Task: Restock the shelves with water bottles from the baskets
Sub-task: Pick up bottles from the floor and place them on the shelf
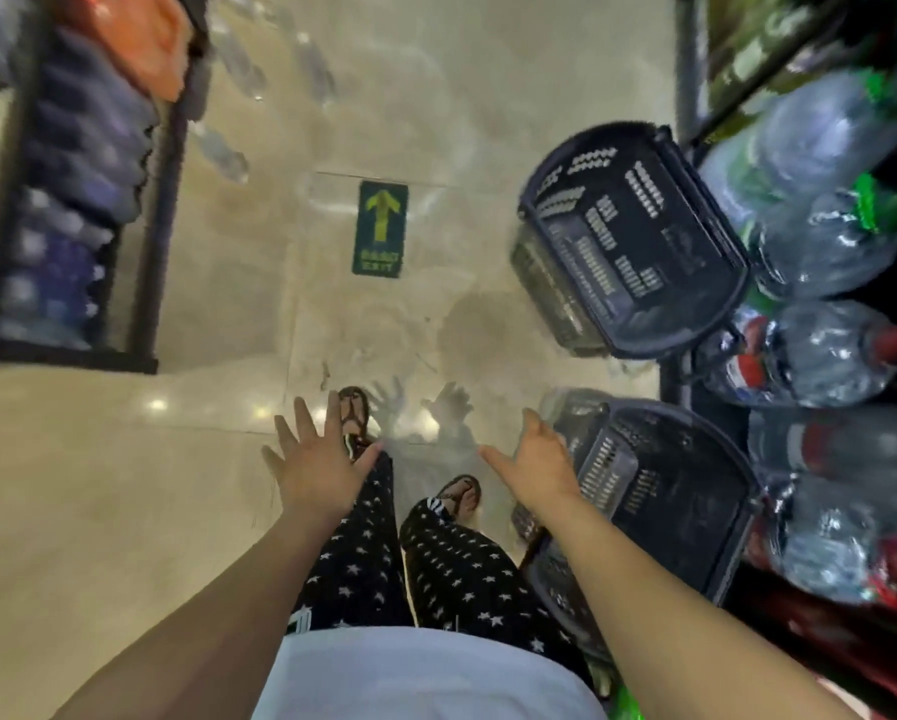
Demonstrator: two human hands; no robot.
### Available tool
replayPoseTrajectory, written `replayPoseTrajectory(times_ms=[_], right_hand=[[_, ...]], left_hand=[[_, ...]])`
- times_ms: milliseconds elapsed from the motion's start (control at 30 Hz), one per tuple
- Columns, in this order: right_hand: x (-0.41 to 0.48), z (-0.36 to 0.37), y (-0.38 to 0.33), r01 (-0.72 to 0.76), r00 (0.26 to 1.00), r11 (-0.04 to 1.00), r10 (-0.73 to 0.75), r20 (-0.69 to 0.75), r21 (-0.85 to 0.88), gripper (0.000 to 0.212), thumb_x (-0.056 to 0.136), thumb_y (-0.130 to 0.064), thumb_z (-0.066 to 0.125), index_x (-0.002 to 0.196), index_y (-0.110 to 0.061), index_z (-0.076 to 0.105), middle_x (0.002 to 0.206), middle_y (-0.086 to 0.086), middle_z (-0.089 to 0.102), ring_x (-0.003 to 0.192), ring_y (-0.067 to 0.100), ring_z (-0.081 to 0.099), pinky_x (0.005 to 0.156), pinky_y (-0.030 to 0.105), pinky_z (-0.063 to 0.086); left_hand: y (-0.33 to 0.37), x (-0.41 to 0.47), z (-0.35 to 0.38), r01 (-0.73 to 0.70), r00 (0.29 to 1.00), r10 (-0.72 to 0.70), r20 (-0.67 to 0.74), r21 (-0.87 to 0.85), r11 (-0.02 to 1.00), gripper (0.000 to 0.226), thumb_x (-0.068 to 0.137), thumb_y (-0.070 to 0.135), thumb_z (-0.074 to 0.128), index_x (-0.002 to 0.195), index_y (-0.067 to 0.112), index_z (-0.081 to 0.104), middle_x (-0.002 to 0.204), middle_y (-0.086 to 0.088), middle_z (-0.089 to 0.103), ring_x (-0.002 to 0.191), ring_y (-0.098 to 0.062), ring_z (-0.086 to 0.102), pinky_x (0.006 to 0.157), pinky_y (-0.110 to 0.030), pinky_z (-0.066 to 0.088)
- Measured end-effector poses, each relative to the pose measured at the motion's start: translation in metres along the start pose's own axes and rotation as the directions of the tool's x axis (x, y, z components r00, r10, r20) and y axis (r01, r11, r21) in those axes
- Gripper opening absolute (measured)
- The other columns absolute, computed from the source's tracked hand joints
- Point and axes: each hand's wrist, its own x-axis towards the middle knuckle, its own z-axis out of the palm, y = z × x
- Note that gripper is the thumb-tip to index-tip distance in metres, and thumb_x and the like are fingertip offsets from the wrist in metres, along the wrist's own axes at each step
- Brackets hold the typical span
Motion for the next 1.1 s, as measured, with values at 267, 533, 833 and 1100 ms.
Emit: replayPoseTrajectory(times_ms=[267,533,833,1100], right_hand=[[0.013,-0.003,-0.084,0.178,0.984,0.978,-0.173,0.052,-0.111,0.087,0.085,-0.054,0.062,0.148,-0.008,0.023,0.143,0.016,0.040,0.132,0.034,0.035,0.105,0.041,0.034],[0.058,-0.004,-0.191,0.233,0.970,0.959,-0.218,0.108,-0.158,0.088,0.086,-0.053,0.061,0.150,-0.010,0.019,0.147,0.014,0.036,0.134,0.032,0.033,0.108,0.043,0.033],[0.144,-0.036,-0.307,0.203,0.979,0.974,-0.200,0.033,-0.098,0.088,0.085,-0.051,0.065,0.149,-0.010,0.021,0.148,0.014,0.037,0.134,0.032,0.033,0.109,0.041,0.032],[0.229,-0.102,-0.362,0.212,0.976,0.972,-0.216,-0.029,-0.102,0.087,0.081,-0.050,0.070,0.145,-0.008,0.029,0.141,0.016,0.045,0.129,0.035,0.041,0.104,0.047,0.039]], left_hand=[[-0.062,0.008,-0.020,0.203,0.978,-0.207,-0.010,-0.156,0.967,0.092,0.086,0.076,0.030,0.154,0.027,-0.007,0.161,-0.014,-0.003,0.146,-0.041,0.003,0.114,-0.059,0.017],[-0.122,0.071,-0.061,0.290,0.956,-0.291,0.035,-0.259,0.921,0.095,0.083,0.078,0.033,0.153,0.028,-0.007,0.162,-0.012,-0.004,0.147,-0.039,0.000,0.115,-0.058,0.012],[-0.149,0.185,-0.147,0.199,0.977,-0.207,-0.048,-0.143,0.970,0.100,0.081,0.079,0.038,0.153,0.028,-0.009,0.161,-0.013,-0.003,0.147,-0.039,0.003,0.115,-0.057,0.014],[-0.120,0.277,-0.205,0.180,0.979,-0.192,-0.063,-0.160,0.971,0.098,0.081,0.079,0.037,0.152,0.032,-0.012,0.161,-0.013,-0.005,0.147,-0.039,0.002,0.116,-0.057,0.014]])
